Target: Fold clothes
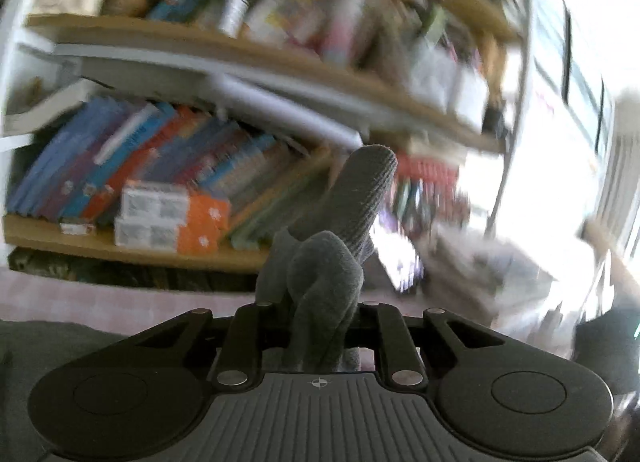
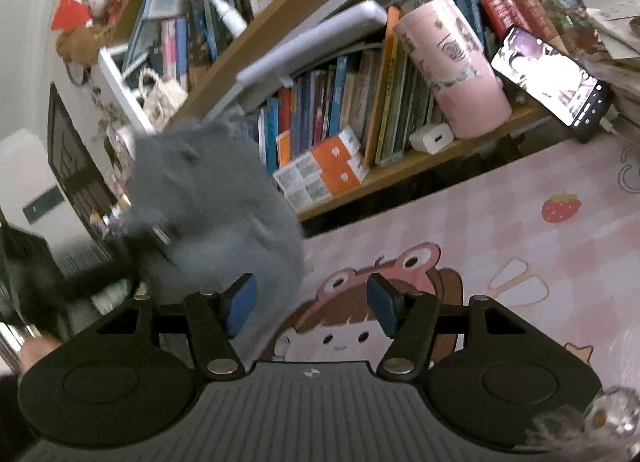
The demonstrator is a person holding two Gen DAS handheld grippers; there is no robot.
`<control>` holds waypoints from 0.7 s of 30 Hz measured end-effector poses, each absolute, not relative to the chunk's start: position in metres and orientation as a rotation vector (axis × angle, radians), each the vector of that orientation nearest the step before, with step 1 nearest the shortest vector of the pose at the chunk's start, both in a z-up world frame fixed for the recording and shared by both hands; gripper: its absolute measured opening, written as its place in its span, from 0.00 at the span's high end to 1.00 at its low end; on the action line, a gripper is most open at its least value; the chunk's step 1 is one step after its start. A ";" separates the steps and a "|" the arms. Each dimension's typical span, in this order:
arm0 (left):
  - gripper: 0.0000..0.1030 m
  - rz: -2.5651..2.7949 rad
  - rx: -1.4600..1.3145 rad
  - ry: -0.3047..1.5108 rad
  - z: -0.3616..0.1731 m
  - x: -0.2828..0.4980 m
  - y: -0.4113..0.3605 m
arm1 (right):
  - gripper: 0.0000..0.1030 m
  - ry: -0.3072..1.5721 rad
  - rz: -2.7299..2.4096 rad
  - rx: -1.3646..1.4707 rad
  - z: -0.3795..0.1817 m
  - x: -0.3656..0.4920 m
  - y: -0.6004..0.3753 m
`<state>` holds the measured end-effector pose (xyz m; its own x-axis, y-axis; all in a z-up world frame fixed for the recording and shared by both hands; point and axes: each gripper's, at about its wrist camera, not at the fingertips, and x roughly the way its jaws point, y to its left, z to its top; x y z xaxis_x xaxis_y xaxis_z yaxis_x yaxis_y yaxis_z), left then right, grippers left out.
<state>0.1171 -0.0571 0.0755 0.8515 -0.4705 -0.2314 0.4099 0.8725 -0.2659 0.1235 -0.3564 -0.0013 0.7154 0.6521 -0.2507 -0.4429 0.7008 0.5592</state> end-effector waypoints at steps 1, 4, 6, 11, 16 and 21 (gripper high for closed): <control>0.83 -0.462 -0.249 0.275 0.082 0.115 -0.044 | 0.43 0.467 0.634 0.477 -0.003 0.123 -0.353; 0.83 -0.454 -0.361 0.233 0.097 0.108 -0.005 | 0.43 0.492 0.638 0.430 -0.009 0.123 -0.341; 0.83 -0.442 -0.437 0.214 0.101 0.104 0.021 | 0.43 0.502 0.634 0.387 -0.011 0.122 -0.331; 0.83 -0.371 -0.658 0.182 0.091 0.088 0.089 | 0.42 0.520 0.636 0.337 -0.013 0.120 -0.312; 0.82 -0.289 -0.851 0.231 0.054 0.081 0.141 | 0.42 0.550 0.651 0.343 -0.015 0.118 -0.289; 0.82 -0.188 -0.964 0.360 0.011 0.079 0.164 | 0.42 0.579 0.674 0.341 -0.018 0.117 -0.260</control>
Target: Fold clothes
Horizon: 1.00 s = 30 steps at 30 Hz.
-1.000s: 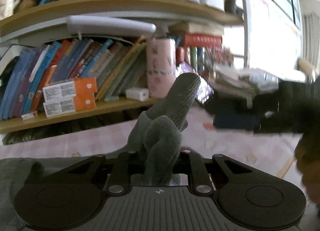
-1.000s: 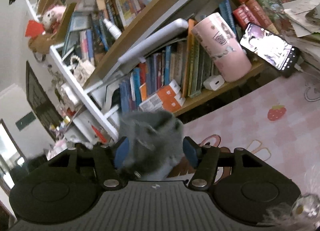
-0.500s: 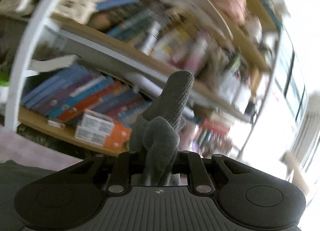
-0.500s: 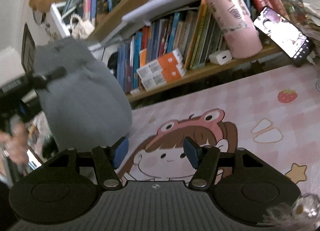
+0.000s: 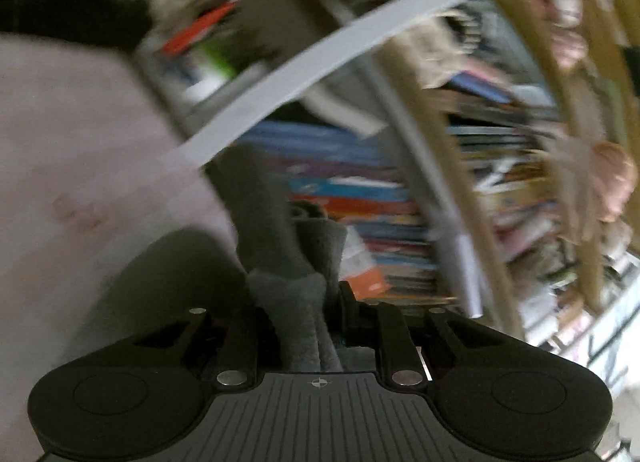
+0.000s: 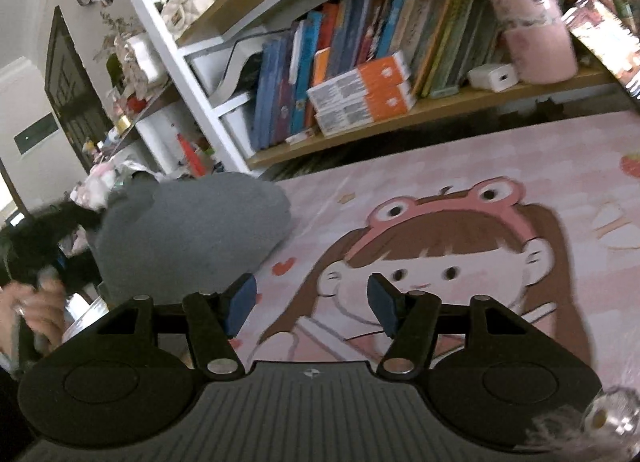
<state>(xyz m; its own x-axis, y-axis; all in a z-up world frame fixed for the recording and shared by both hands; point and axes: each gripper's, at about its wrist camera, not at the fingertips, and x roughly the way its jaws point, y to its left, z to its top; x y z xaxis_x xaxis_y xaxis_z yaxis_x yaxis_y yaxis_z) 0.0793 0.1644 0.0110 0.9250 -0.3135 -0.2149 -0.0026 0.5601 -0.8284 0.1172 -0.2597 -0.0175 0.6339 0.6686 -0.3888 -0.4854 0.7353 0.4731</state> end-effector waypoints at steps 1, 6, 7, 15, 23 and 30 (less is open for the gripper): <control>0.81 -0.191 -0.967 0.367 0.006 0.077 0.165 | 0.42 0.585 0.679 0.342 -0.018 0.118 -0.254; 0.78 -0.218 -0.900 0.382 0.004 0.071 0.162 | 0.42 0.608 0.696 0.380 -0.021 0.125 -0.224; 0.76 -0.226 -0.899 0.386 0.005 0.072 0.163 | 0.42 0.614 0.700 0.395 -0.022 0.128 -0.218; 0.72 -0.259 -0.927 0.385 -0.001 0.069 0.169 | 0.40 0.527 0.584 0.586 -0.015 0.139 -0.195; 0.68 -0.265 -0.914 0.374 0.000 0.068 0.166 | 0.37 0.482 0.658 0.515 -0.009 0.125 -0.176; 0.47 -0.281 -0.836 0.344 0.008 0.062 0.155 | 0.29 0.584 0.739 0.419 -0.020 0.121 -0.156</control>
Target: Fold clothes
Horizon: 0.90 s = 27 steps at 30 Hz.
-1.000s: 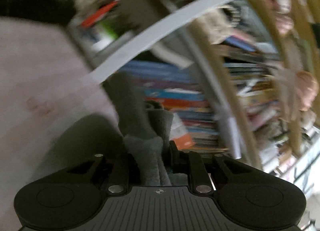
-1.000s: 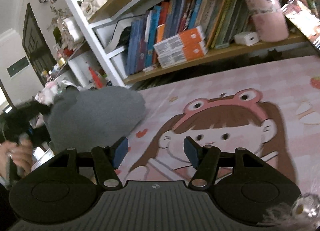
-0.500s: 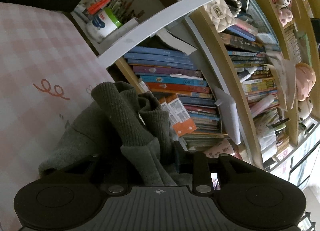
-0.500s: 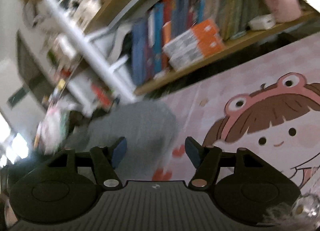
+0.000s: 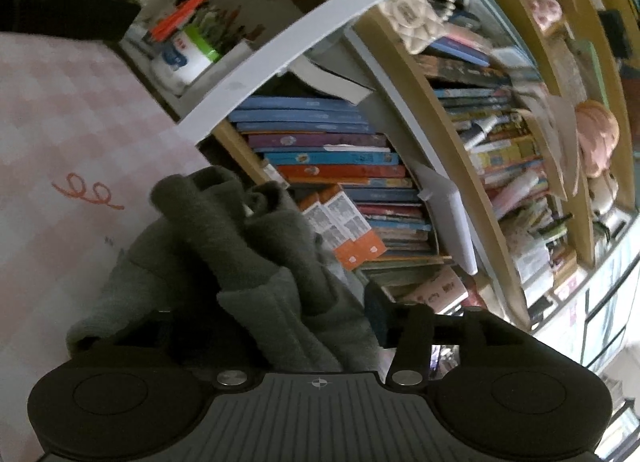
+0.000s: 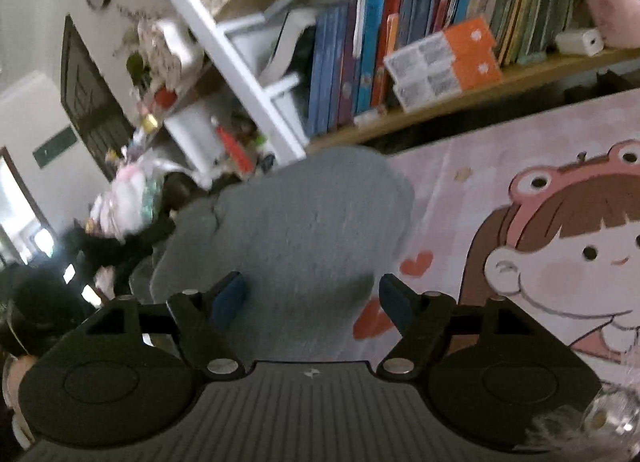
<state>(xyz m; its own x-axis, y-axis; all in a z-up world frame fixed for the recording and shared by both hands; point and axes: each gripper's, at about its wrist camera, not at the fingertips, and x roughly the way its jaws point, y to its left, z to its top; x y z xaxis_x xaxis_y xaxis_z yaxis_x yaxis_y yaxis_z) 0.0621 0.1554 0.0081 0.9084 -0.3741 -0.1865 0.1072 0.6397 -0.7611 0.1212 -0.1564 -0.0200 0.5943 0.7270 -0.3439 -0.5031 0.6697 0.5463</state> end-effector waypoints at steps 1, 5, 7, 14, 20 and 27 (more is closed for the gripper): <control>0.47 -0.281 -0.824 0.337 0.010 0.061 0.154 | 0.29 0.583 0.740 0.423 -0.021 0.120 -0.156; 0.48 -0.267 -0.820 0.297 0.013 0.056 0.154 | 0.29 0.572 0.741 0.430 -0.021 0.118 -0.157; 0.51 -0.272 -0.812 0.290 0.013 0.055 0.154 | 0.29 0.567 0.742 0.432 -0.021 0.117 -0.158; 0.81 -0.274 -0.766 0.236 0.021 0.048 0.156 | 0.27 0.582 0.748 0.455 -0.023 0.120 -0.160; 0.65 -0.157 -0.763 0.298 0.017 0.049 0.164 | 0.26 0.588 0.772 0.443 -0.022 0.119 -0.156; 0.15 0.068 -0.900 0.082 0.007 0.018 0.195 | 0.26 0.598 0.766 0.449 -0.024 0.119 -0.156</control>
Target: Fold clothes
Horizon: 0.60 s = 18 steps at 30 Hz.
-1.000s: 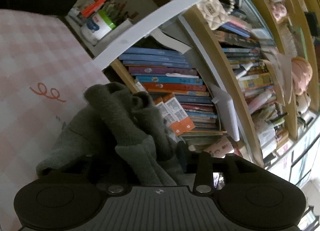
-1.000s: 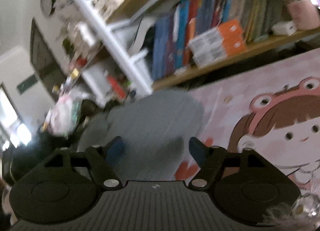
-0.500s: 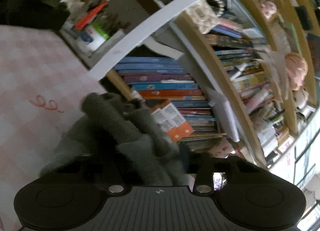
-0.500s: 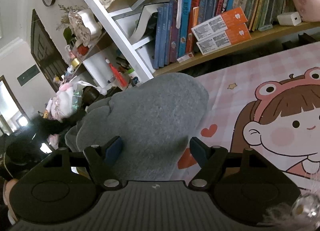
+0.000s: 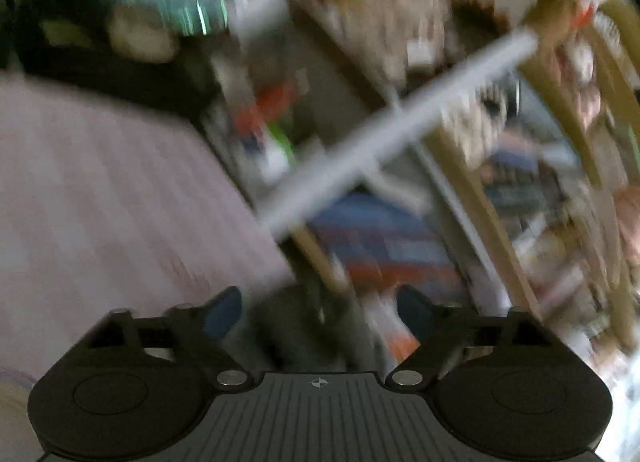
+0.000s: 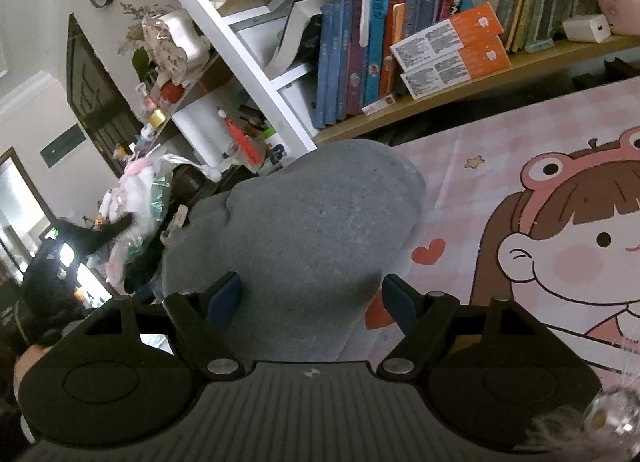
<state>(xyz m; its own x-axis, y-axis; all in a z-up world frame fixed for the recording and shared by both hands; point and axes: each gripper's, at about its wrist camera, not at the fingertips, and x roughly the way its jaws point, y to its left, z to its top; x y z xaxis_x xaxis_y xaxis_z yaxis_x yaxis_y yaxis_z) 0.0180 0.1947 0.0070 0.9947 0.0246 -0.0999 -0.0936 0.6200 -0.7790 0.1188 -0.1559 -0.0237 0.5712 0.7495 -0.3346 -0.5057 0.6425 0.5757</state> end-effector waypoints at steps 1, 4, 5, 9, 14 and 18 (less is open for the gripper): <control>0.15 0.076 -0.880 0.053 0.010 0.015 0.195 | 0.26 0.601 0.765 0.451 -0.024 0.119 -0.156; 0.15 0.080 -0.787 0.079 0.014 0.022 0.187 | 0.26 0.601 0.765 0.452 -0.024 0.118 -0.156; 0.15 0.070 -0.759 0.116 0.013 0.027 0.183 | 0.26 0.601 0.765 0.454 -0.024 0.118 -0.156; 0.15 0.047 -0.784 0.311 -0.001 0.050 0.183 | 0.26 0.604 0.770 0.457 -0.025 0.117 -0.155; 0.15 0.007 -0.874 0.397 -0.017 0.058 0.190 | 0.26 0.646 0.781 0.515 -0.028 0.122 -0.158; 0.16 -0.012 -0.887 0.413 -0.023 0.061 0.189 | 0.27 0.705 0.792 0.605 -0.033 0.126 -0.162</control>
<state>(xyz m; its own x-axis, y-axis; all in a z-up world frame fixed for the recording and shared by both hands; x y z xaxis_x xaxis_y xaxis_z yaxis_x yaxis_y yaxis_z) 0.0614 0.1885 -0.0227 0.9213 -0.1792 -0.3451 -0.1586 0.6370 -0.7543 0.1264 -0.1618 -0.0326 0.5044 0.7974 -0.3311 -0.4214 0.5621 0.7117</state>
